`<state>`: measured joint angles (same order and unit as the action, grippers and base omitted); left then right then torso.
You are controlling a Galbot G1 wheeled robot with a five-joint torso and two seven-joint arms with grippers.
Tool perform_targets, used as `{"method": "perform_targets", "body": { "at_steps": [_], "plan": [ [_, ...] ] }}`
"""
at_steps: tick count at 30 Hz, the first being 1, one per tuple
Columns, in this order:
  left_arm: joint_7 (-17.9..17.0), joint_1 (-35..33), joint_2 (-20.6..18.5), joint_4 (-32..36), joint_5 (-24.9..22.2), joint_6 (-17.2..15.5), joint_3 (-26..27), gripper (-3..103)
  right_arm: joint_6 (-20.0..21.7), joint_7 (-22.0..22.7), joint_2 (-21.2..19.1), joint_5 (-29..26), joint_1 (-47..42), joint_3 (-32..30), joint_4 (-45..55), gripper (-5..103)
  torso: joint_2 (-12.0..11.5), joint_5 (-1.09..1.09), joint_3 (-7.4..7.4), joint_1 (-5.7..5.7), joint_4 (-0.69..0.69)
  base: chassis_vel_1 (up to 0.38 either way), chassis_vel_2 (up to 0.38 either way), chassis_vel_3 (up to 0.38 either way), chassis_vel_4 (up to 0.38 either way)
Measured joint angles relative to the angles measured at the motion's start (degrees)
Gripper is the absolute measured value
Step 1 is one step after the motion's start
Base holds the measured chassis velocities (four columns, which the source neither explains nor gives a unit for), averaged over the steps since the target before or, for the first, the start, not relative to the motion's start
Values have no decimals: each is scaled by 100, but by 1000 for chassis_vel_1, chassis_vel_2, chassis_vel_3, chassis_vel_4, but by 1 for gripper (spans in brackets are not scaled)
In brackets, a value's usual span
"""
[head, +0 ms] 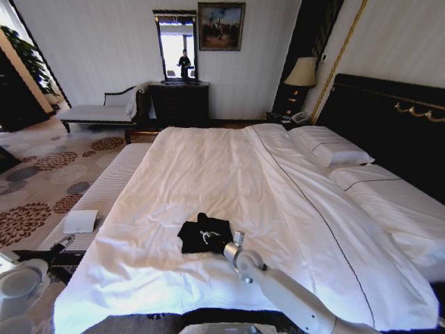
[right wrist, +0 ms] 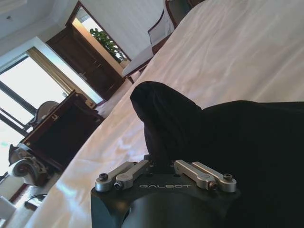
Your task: Fold the clothes on the bed.
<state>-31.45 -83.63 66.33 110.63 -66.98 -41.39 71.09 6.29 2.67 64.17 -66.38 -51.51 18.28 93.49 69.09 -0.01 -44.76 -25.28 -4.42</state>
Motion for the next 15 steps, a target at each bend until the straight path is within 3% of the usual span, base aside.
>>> {"method": "perform_targets", "body": {
  "at_steps": [5,10,13,15],
  "plan": [
    [-48,-24,26,22,-31,0,-7,100,-11,98,195,17,66,119,-93,2,0,0,0,0,0,0,0,0,0],
    [-59,-44,25,25,-67,-5,7,100,-120,100,292,39,83,194,-88,22,0,0,0,0,0,0,0,0,0],
    [-64,-56,24,12,-76,-5,22,100,-235,55,296,93,74,213,-46,28,0,1,0,0,0,0,0,0,0],
    [-69,-66,34,5,-79,-7,22,100,-285,41,274,168,57,218,-32,38,0,1,0,0,1,0,0,0,0]
  ]
}}
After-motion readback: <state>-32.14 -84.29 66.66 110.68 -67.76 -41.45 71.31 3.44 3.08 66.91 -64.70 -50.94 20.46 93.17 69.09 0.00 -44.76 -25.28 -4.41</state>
